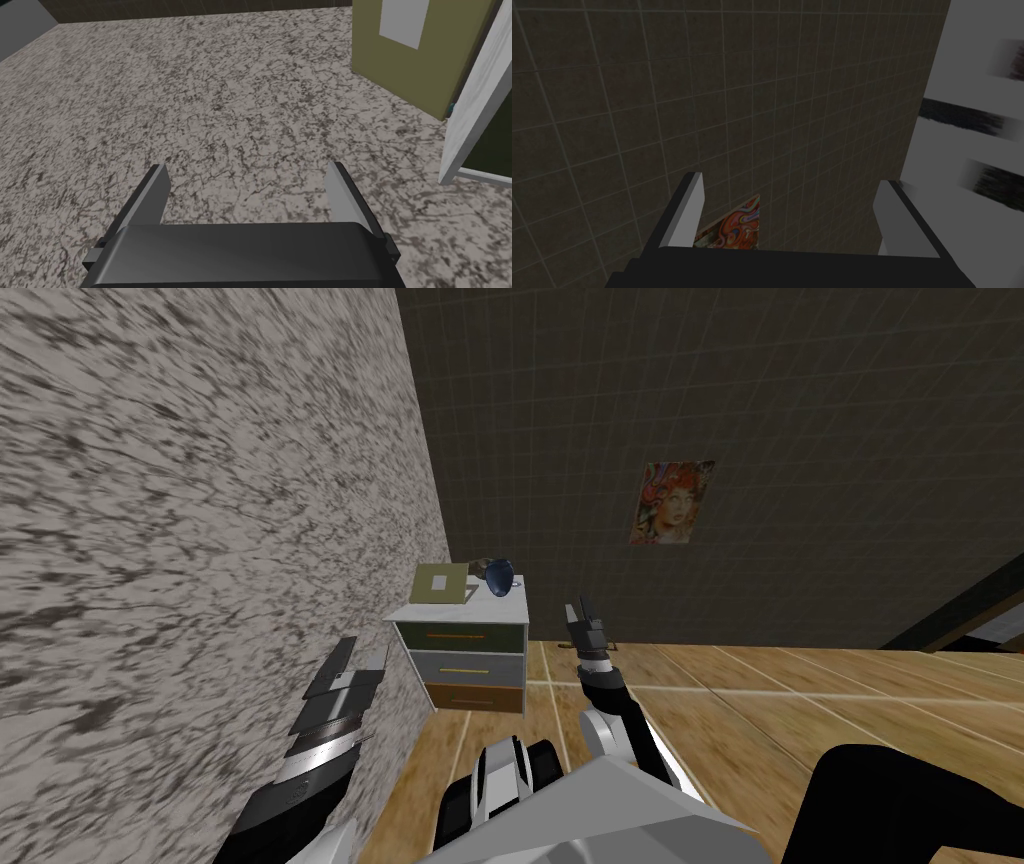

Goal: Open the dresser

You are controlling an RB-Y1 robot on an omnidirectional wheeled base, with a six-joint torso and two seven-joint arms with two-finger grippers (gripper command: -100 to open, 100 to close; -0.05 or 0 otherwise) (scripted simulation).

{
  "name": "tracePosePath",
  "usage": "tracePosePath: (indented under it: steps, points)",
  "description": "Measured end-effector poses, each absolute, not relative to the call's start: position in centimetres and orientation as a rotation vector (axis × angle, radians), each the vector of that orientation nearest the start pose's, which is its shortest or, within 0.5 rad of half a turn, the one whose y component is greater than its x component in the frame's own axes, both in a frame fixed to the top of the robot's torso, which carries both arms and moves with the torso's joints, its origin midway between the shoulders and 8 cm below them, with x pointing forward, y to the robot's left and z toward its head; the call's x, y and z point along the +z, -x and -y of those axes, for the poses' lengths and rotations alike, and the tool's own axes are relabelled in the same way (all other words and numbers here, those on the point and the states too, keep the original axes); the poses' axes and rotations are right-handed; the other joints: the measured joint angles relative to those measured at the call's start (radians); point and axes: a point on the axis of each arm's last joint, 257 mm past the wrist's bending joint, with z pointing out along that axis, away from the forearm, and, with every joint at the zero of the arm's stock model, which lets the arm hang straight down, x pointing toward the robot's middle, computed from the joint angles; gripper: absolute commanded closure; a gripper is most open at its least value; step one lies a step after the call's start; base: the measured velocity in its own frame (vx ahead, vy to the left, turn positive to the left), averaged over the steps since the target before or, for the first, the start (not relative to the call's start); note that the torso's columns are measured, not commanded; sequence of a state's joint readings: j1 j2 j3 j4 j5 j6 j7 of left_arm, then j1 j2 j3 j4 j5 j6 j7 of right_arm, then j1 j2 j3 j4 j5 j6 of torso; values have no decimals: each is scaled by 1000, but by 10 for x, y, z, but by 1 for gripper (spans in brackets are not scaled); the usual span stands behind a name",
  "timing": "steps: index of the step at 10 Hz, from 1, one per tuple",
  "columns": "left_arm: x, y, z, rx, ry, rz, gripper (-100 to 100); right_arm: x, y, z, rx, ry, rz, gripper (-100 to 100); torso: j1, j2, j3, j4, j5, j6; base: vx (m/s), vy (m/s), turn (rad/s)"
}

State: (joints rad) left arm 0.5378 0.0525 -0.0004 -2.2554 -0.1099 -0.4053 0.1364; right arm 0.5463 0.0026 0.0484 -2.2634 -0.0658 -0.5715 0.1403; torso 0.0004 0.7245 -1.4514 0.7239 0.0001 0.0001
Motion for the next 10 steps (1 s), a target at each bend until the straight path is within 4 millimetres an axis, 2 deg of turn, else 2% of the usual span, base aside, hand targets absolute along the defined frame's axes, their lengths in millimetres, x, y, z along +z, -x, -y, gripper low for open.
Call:
tracePosePath:
  steps: [10]
  points:
    - [-87,-388,-260,-1253,720,-953,-100,15,-332,277,1244,-648,-594,0,0,14,-25,14,0,0,37,14,-38]
